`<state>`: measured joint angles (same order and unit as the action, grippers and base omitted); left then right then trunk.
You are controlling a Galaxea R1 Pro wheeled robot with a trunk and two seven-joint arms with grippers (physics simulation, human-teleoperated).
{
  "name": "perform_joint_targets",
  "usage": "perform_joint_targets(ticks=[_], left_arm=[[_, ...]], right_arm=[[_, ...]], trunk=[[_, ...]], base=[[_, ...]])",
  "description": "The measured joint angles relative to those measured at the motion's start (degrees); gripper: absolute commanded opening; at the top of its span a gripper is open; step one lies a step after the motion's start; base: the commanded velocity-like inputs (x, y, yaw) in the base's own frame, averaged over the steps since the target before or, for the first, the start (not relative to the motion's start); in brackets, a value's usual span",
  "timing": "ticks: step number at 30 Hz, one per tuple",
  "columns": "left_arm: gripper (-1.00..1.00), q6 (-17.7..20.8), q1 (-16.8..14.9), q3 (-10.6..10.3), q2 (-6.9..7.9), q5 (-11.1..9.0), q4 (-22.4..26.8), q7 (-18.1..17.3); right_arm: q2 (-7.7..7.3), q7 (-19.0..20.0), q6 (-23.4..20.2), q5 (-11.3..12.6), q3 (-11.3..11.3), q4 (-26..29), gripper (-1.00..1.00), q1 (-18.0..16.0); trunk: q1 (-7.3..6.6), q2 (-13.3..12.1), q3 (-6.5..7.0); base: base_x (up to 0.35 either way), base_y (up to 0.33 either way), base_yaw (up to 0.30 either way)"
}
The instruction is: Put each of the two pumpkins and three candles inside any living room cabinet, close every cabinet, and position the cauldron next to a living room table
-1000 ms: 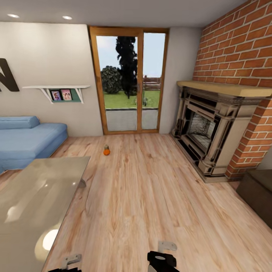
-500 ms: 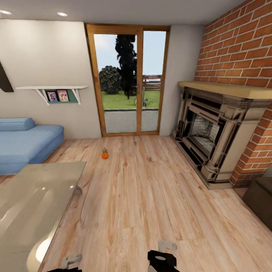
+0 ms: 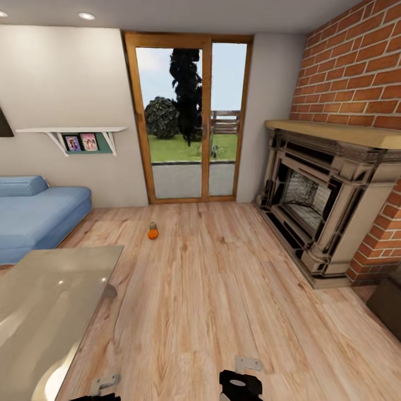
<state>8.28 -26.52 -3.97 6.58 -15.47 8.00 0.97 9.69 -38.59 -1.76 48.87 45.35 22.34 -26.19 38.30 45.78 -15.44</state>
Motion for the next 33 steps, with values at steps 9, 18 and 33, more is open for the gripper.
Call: perform_joint_targets(ticks=[9, 18, 33], left_arm=[[1.00, -0.88, 0.02, 0.01, 0.09, -0.01, 0.00, 0.00], [1.00, -1.53, 0.03, -0.07, 0.10, 0.00, 0.00, 0.00], [1.00, -3.98, 0.06, -0.07, 0.07, 0.14, 0.00, 2.59]], right_arm=[[0.04, 0.01, 0.01, 0.00, 0.00, -0.11, 1.00, 0.00], [-0.06, 0.01, 0.07, -0.07, 0.00, -0.16, 1.00, 0.00], [-0.02, 0.01, 0.10, -0.06, 0.01, -0.13, 1.00, 0.00]], trunk=[[0.00, 0.00, 0.00], [0.00, 0.00, 0.00], [0.00, 0.00, 0.00]], base=[[0.222, 0.000, 0.000], [0.280, 0.000, 0.000], [0.307, 0.000, 0.000]])
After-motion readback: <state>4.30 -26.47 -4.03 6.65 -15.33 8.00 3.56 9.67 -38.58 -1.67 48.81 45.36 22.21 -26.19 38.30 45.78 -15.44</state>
